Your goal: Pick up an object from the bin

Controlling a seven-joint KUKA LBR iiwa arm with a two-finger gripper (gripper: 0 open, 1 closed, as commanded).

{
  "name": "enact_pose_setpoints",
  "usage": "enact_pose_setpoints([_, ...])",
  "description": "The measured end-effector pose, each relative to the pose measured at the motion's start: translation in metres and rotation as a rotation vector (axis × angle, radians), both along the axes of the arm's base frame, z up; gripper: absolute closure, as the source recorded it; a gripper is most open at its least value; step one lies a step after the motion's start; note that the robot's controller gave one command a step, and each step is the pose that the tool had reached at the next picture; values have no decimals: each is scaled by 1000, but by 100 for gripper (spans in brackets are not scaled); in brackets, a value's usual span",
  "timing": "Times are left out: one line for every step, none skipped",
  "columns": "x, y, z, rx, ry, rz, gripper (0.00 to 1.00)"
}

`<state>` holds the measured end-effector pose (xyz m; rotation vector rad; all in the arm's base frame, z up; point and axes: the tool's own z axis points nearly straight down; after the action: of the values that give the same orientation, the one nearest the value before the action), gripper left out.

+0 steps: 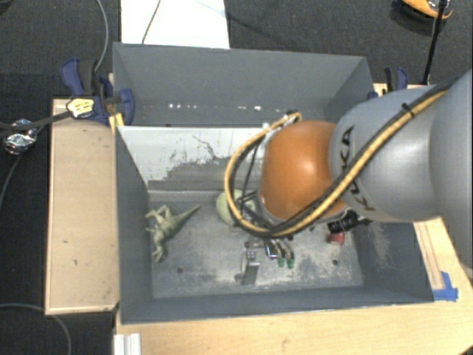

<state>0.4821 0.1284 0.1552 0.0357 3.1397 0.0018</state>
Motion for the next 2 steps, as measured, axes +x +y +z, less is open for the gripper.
enact_pose_setpoints([6,-2,-35,1,-3,-12,0])
enact_pose_setpoints([33,15,-13,0,3,-16,0])
